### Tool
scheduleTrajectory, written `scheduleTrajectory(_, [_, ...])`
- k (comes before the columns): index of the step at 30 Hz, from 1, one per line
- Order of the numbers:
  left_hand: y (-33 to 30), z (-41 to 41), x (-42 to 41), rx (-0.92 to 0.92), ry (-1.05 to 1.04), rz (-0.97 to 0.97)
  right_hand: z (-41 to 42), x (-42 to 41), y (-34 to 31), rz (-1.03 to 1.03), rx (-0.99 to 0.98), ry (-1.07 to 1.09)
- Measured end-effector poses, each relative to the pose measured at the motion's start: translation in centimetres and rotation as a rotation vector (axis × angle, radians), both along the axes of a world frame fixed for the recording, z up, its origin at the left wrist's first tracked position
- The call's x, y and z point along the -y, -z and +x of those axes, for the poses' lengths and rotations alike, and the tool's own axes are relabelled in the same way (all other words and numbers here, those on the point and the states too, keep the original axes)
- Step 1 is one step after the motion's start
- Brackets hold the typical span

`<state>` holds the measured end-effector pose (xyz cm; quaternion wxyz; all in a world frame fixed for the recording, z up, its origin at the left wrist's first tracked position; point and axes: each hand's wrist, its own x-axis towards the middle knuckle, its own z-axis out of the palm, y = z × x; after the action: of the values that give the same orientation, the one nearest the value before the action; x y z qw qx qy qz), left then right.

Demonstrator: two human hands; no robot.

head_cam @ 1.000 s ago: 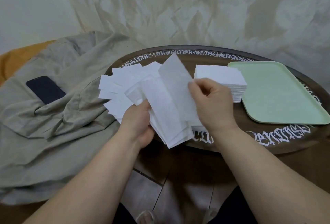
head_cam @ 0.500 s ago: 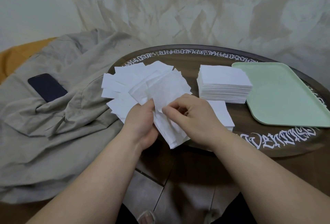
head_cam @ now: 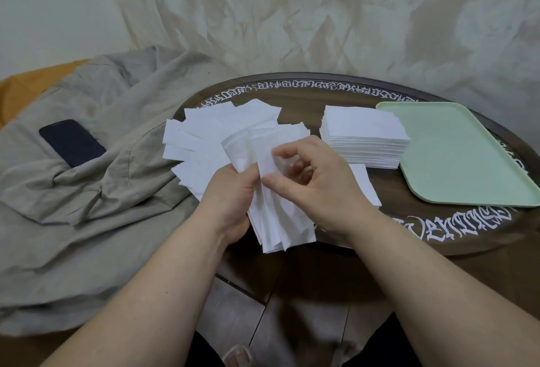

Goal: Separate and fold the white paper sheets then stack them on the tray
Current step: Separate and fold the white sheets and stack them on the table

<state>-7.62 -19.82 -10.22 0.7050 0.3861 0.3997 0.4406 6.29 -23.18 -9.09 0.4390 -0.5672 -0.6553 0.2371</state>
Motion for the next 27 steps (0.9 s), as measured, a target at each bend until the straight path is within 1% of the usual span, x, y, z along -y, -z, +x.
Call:
scheduleTrajectory(2, [-0.1,0.0,0.1,-0.009,-0.005,0.018,-0.1,0.0,-0.1,-0.024,-0.031,-0.006])
scheduleTrajectory(5, [-0.3,0.2,0.2,-0.056,-0.015,0.038,-0.2,0.1,-0.2,-0.119,-0.056,-0.011])
scheduleTrajectory(9, [-0.1,0.3,-0.1,-0.097,-0.108,0.024,0.1,0.0,-0.1,-0.132,-0.145,0.015])
scheduleTrajectory(11, [-0.1,0.4,-0.2,-0.108,-0.143,0.031,0.3,-0.1,-0.1,-0.089,-0.151,0.092])
scheduleTrajectory(14, [0.2,0.5,-0.5,-0.125,-0.209,0.072,1.0,-0.4,-0.7,0.062,-0.104,0.346])
scheduleTrajectory(16, [0.2,0.6,-0.6,-0.134,-0.247,0.085,1.3,-0.3,-1.1,0.113,-0.032,0.399])
scheduleTrajectory(18, [0.2,0.8,-0.5,-0.138,-0.258,0.096,0.8,-0.1,-1.0,0.083,0.071,0.329])
scheduleTrajectory(20, [0.2,1.3,-0.2,-0.132,-0.24,0.102,-0.1,-0.1,-0.4,-0.019,0.167,0.207])
scheduleTrajectory(21, [0.2,1.5,0.0,-0.128,-0.22,0.11,-0.4,-0.1,-0.1,-0.071,0.18,0.144])
scheduleTrajectory(22, [0.2,1.6,0.1,-0.118,-0.198,0.115,-0.6,-0.1,0.1,-0.106,0.157,0.089])
scheduleTrajectory(24, [0.0,1.3,0.3,-0.082,-0.15,0.13,-0.5,-0.1,0.0,-0.134,0.044,0.024])
scheduleTrajectory(26, [-0.3,0.8,0.3,-0.035,-0.095,0.134,-0.1,-0.1,-0.1,-0.151,-0.049,0.018])
scheduleTrajectory(27, [-0.3,0.6,0.2,-0.012,-0.064,0.131,0.1,-0.1,-0.1,-0.153,-0.061,0.022])
